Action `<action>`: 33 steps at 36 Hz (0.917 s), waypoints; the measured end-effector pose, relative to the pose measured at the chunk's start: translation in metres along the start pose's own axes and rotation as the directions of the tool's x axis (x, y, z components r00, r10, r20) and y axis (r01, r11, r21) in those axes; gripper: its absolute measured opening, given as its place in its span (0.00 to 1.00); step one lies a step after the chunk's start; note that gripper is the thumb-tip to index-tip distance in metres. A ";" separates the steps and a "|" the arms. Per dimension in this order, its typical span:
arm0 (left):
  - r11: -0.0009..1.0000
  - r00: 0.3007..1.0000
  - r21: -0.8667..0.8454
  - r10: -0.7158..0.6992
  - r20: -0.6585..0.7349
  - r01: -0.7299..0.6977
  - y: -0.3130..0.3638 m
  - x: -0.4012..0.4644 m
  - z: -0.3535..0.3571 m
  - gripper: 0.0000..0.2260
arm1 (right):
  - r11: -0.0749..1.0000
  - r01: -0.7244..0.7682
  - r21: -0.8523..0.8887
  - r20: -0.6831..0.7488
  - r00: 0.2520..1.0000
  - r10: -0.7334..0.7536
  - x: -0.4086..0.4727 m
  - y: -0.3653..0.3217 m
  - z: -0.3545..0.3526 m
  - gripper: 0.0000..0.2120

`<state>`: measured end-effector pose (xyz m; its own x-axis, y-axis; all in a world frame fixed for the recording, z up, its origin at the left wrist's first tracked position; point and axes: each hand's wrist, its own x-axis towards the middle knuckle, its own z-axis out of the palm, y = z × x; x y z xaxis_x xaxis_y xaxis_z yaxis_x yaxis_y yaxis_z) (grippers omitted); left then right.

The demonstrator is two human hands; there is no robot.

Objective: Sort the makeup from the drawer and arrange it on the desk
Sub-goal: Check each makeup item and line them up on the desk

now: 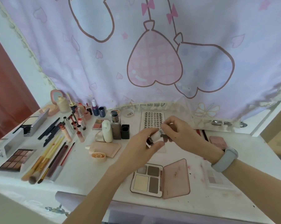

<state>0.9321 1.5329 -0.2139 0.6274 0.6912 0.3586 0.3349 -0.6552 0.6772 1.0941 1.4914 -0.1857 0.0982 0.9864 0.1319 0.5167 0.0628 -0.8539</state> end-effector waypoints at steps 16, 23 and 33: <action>0.980 0.981 -0.150 -0.149 -0.125 0.130 -0.016 -0.061 -0.064 0.13 | 0.911 0.404 -0.087 0.304 0.881 -0.362 0.010 -0.061 0.052 0.09; 0.995 0.989 -0.015 -0.096 -0.110 0.095 -0.031 -0.082 -0.083 0.12 | 0.921 0.295 -0.254 0.354 0.915 -0.196 0.017 -0.084 0.081 0.21; 0.982 0.988 0.125 -0.132 -0.082 0.142 -0.044 -0.092 -0.118 0.13 | 0.901 0.373 -0.221 0.498 0.838 -0.225 0.030 -0.100 0.092 0.13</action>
<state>0.7768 1.5341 -0.2006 0.5178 0.7944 0.3173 0.5057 -0.5835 0.6355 0.9673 1.5288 -0.1426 -0.4572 0.8878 0.0520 0.6900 0.3910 -0.6091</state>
